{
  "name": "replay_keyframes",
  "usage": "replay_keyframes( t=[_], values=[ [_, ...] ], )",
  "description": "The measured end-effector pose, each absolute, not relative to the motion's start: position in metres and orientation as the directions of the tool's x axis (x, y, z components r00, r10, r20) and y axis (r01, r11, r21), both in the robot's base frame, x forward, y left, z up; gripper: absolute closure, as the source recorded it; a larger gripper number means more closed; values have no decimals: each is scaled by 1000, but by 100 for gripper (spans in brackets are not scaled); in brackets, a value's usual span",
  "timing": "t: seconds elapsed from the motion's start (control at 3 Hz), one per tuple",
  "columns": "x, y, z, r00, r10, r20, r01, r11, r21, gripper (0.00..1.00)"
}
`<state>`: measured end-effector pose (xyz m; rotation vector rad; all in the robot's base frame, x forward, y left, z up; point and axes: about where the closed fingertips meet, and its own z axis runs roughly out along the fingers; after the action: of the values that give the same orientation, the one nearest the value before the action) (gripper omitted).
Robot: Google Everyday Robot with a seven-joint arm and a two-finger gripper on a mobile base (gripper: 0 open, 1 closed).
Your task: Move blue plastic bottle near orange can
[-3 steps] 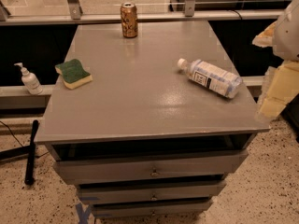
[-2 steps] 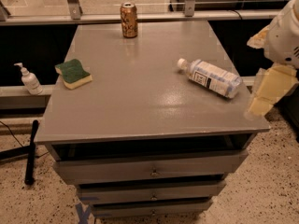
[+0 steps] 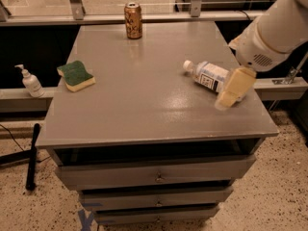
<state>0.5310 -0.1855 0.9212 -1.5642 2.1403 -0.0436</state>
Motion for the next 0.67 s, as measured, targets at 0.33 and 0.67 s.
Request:
replay_keyframes(
  t=[0.33, 0.67],
  values=[
    [567, -172, 892, -259, -879, -401, -877, 388, -284, 0],
    [595, -170, 861, -316, -853, -416, -865, 439, -244, 0]
  ],
)
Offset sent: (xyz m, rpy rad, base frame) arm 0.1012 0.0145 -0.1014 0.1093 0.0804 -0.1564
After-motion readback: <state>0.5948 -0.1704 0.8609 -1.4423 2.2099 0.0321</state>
